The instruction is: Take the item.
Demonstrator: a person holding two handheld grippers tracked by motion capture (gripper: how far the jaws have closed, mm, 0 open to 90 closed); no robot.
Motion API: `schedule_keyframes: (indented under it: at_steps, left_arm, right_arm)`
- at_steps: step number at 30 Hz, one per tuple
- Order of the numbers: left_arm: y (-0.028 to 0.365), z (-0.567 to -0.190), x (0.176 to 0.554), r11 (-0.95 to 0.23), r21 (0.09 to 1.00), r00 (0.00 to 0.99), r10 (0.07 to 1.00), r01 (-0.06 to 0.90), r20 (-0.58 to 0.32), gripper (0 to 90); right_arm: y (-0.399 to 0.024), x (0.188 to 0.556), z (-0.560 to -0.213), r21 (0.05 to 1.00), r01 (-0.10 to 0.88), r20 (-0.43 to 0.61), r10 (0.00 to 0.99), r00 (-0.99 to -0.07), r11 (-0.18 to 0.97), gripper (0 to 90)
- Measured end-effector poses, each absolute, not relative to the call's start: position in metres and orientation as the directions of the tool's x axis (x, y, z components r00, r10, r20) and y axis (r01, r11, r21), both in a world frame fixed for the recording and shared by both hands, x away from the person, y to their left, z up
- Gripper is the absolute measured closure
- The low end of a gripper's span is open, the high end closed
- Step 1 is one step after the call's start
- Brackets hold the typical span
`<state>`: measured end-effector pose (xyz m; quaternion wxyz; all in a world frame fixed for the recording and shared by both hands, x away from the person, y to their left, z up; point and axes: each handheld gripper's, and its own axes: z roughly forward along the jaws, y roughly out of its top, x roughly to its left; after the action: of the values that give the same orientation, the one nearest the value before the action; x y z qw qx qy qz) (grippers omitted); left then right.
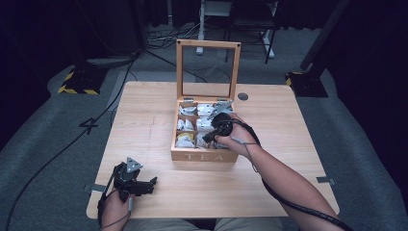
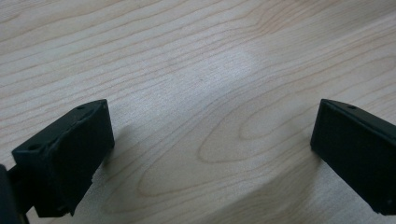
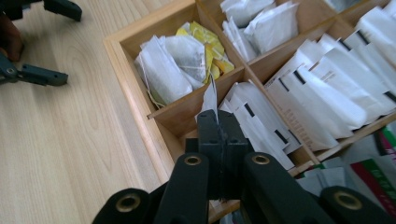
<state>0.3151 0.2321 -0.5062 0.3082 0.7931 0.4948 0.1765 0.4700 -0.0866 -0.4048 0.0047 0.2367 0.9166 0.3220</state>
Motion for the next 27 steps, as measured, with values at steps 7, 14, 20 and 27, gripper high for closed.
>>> schedule_keyframes:
  at_steps: [7,14,20,27]
  left_arm:
    - [0.232,-0.506,0.316,-0.327,0.664,0.453,0.891,0.673,-0.020,0.0]
    - [0.232,-0.506,0.316,-0.327,0.664,0.453,0.891,0.673,-0.020,0.0]
    - [0.232,-0.506,0.316,-0.328,0.664,0.454,0.891,0.673,-0.020,0.0]
    - [0.232,-0.506,0.316,-0.327,0.664,0.454,0.891,0.672,-0.021,0.0]
  right_arm:
    - [-0.097,0.466,-0.391,0.651,0.423,0.141,0.447,-0.884,0.630,90.0]
    - [-0.110,0.462,-0.379,0.692,0.418,0.146,0.453,-0.880,0.588,90.0]
    - [-0.125,0.455,-0.368,0.728,0.407,0.144,0.457,-0.878,0.552,90.0]
    - [-0.154,0.443,-0.355,0.766,0.393,0.129,0.477,-0.870,0.510,90.0]
